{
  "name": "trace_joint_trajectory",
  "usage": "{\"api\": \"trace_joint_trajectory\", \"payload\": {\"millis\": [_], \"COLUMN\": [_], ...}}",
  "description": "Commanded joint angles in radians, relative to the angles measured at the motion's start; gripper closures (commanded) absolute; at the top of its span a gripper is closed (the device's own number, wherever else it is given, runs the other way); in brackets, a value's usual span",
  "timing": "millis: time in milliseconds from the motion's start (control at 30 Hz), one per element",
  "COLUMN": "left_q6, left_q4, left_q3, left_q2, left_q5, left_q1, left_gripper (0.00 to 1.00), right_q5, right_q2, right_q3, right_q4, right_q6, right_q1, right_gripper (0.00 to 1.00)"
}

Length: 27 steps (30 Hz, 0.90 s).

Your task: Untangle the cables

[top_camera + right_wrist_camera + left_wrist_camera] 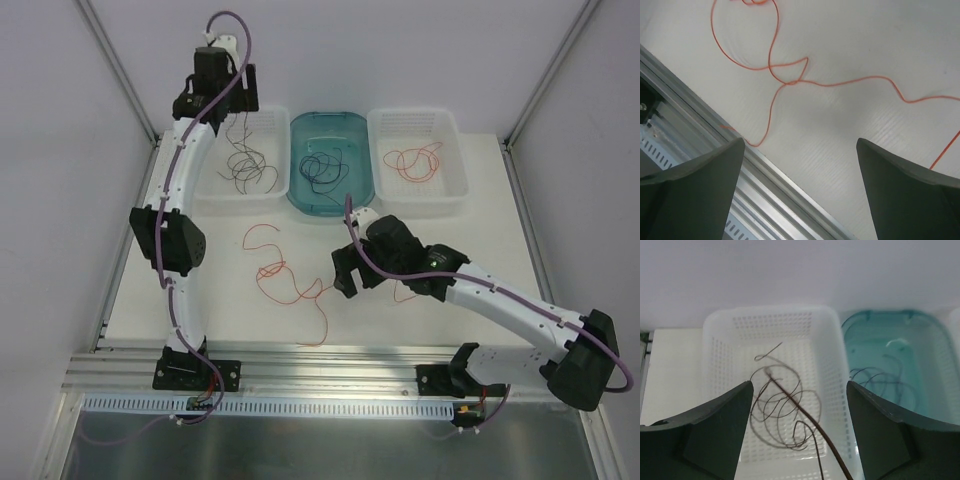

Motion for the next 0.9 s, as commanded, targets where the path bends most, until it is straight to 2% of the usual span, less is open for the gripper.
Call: {"api": "trace_joint_trajectory", "payload": {"millis": [0, 133, 300, 400, 433, 567, 733, 867], "left_q6": [0.114, 0.126, 0.092, 0.052, 0.046, 0.046, 0.04, 0.0], "left_q4": [-0.008, -0.006, -0.012, -0.023, -0.029, -0.038, -0.07, -0.098], "left_q3": [-0.098, -0.302, -0.483, -0.602, -0.621, -0.688, -0.692, -0.69], "left_q2": [0.046, 0.016, -0.102, -0.173, -0.184, -0.236, -0.24, -0.248], "left_q5": [-0.085, -0.112, -0.106, -0.128, -0.145, -0.237, -0.234, -0.22], "left_q1": [0.012, 0.012, 0.012, 0.012, 0.012, 0.012, 0.009, 0.002], "left_gripper": [0.22, 0.12, 0.09, 0.06, 0.06, 0.06, 0.06, 0.06], "right_q5": [-0.043, -0.12, -0.224, -0.26, -0.27, -0.336, -0.358, -0.355], "right_q2": [0.053, 0.153, 0.289, 0.435, 0.466, 0.637, 0.797, 0.88], "right_q3": [0.12, 0.249, 0.399, 0.462, 0.477, 0.569, 0.669, 0.7], "right_q4": [0.094, 0.171, 0.375, 0.522, 0.601, 0.744, 0.899, 0.955], "right_q6": [-0.087, -0.118, -0.101, -0.064, -0.052, 0.054, 0.193, 0.198], "right_q1": [-0.002, -0.066, -0.132, -0.152, -0.154, -0.161, -0.16, -0.16], "right_gripper": [0.01, 0.02, 0.08, 0.11, 0.12, 0.13, 0.16, 0.15]}}
